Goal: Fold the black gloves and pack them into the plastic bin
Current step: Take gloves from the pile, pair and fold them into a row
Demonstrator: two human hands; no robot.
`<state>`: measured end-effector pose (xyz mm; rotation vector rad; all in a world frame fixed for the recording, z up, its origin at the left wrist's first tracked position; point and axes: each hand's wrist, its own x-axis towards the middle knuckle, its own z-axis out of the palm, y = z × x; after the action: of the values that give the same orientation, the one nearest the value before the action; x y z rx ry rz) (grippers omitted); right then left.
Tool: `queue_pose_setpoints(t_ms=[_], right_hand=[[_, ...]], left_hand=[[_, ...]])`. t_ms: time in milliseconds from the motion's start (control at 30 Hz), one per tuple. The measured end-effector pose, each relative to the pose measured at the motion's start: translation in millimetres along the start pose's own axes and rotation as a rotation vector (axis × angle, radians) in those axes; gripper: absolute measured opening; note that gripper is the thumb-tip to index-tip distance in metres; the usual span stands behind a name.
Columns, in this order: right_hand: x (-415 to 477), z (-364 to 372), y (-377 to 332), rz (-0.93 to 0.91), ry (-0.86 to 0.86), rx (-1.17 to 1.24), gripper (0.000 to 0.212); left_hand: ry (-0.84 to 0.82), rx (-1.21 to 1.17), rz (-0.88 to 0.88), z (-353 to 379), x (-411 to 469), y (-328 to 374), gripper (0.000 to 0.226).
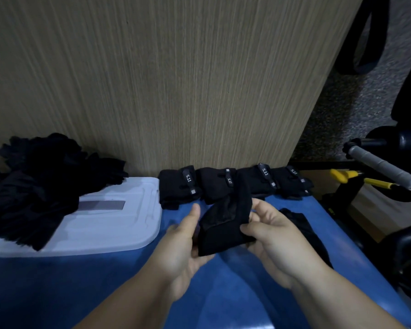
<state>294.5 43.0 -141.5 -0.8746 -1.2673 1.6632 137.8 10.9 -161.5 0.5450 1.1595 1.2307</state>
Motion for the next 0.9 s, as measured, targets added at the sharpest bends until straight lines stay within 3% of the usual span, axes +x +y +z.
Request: queue_pose_setpoints(t_ms=[100,200,300,367,433,533,733,900], right_hand=[[0.2,-2.3,0.4,0.055,-0.023,0.005,0.042],[-0.6,-6.2,2.4,0.11,0.001,-0.041,0.033],[-2.0,-6.0,6.3,0.065,0.062,-0.21,0.039],[-1.8,-5.4,8.1,0.008,0.146,-0.441,0.027],[-0.8,-7.0,9.4,-0.023,0.202,-0.573,0.015],[0.4,-12.6,8.7,-0.035,0.216,-0.707,0.014],[-1.1,-19.4,5.1,-0.072,0.267,-1.036,0.028],[-2.0,-21.2,3.9,-0.138,0.321,-1.362,0.044]], left_hand=[[-0.111,-0.064,-0.096,1.3,-3.7,2.4,0.049],[-0.131,-0.053,-0.028,-1.1,1.3,0.0,0.035],[0.026,-0.005,0.071,-3.9,6.4,-2.9,0.046],[0.109,0.086,0.136,-1.7,6.0,-4.8,0.053],[0.114,0.143,0.19,1.7,3.6,-7.4,0.055],[0.129,0.224,0.269,4.1,5.8,-12.6,0.065],[0.141,0.392,0.325,6.4,12.3,-20.4,0.064],[0.081,0.701,0.385,5.7,11.8,-18.3,0.066]])
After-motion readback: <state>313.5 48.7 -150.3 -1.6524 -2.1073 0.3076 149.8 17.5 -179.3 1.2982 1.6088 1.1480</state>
